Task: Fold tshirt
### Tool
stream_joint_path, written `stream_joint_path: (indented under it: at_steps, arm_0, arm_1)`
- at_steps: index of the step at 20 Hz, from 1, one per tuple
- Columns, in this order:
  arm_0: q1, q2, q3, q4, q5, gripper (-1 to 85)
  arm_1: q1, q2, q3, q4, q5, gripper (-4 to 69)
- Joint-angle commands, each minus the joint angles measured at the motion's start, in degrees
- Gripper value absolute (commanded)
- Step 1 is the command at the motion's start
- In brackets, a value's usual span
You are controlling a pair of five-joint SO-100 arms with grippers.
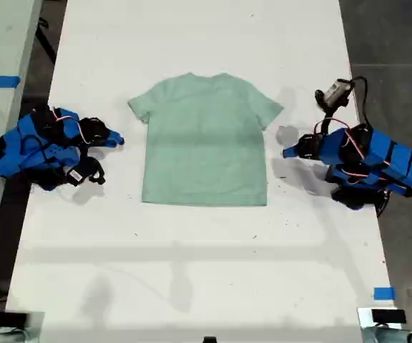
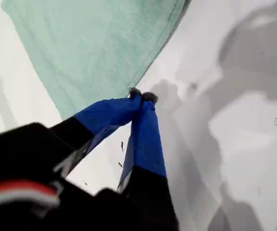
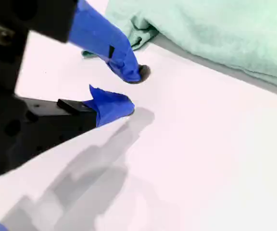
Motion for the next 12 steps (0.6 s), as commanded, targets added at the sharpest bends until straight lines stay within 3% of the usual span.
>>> stream_joint_path:
  at_steps: [1, 12]
  arm_0:
    - [14.1, -0.2, -0.5, -3.5, -8.4, 0.1]
    - [13.8, -0.9, -2.9, -3.6, -9.8, 0.1]
  arm_1:
    - [-8.4, 0.4, -1.8, -3.0, 37.6, -1.8]
    - [-9.8, 0.2, -5.9, -1.8, 35.9, -1.6]
